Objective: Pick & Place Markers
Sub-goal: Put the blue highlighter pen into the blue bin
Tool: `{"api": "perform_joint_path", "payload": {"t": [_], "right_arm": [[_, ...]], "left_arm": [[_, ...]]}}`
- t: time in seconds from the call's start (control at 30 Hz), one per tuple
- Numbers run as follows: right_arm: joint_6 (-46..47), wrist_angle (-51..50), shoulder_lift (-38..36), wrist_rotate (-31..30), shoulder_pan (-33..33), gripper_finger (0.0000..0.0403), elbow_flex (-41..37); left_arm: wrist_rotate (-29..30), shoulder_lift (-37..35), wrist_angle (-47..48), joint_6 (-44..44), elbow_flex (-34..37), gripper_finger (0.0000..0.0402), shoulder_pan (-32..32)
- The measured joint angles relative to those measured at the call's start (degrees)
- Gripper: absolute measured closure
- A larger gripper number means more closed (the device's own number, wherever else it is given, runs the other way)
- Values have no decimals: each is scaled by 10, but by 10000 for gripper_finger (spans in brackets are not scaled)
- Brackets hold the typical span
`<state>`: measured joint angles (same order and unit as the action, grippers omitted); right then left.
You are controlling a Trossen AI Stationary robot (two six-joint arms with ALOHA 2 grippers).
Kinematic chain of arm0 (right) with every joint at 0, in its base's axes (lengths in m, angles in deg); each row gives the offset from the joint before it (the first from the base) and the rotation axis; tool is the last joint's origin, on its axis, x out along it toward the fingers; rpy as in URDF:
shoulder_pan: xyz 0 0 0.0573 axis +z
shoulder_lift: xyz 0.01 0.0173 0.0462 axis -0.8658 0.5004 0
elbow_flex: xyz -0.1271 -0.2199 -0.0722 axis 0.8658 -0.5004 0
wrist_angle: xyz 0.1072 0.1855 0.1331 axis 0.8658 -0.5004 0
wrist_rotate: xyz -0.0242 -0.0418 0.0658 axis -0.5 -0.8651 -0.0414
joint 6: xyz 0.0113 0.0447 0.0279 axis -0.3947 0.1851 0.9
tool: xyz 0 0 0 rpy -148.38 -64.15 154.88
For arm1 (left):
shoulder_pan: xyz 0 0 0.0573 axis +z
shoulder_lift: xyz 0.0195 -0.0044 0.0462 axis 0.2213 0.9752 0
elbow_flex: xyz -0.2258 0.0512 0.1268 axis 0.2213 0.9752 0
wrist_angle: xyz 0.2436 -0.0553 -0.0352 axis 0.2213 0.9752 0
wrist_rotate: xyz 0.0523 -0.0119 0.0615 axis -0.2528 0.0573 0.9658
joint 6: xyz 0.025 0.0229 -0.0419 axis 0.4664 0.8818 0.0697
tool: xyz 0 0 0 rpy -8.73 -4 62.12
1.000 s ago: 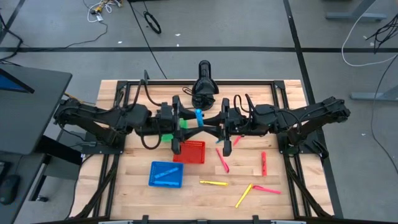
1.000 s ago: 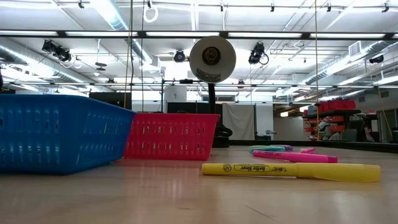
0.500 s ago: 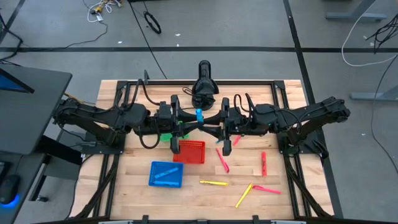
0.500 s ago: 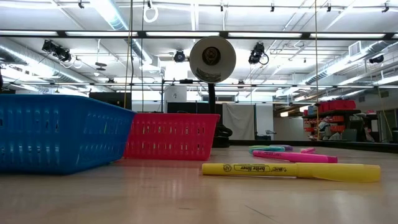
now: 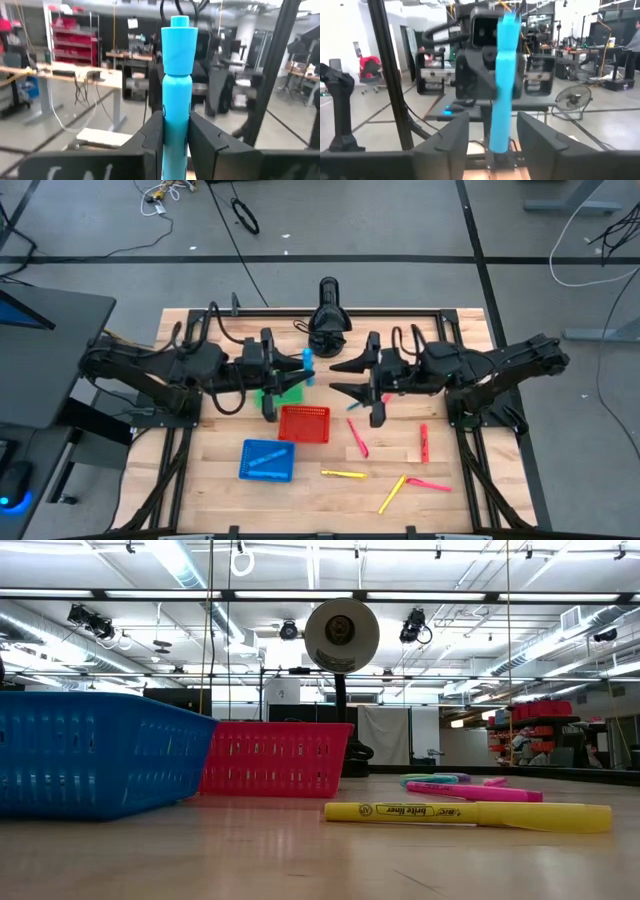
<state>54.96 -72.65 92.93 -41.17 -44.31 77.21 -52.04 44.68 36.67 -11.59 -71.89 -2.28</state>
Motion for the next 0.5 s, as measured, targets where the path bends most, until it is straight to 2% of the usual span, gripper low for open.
{"api": "perform_joint_path", "payload": {"t": [0.23,0.5], "right_arm": [[2,-52,-20,0,0,189,0],[4,-59,-23,-2,-1,177,0]], "left_arm": [[-12,-24,112,-57,0,335,-10],[-70,-38,249,-122,0,335,-23]]}}
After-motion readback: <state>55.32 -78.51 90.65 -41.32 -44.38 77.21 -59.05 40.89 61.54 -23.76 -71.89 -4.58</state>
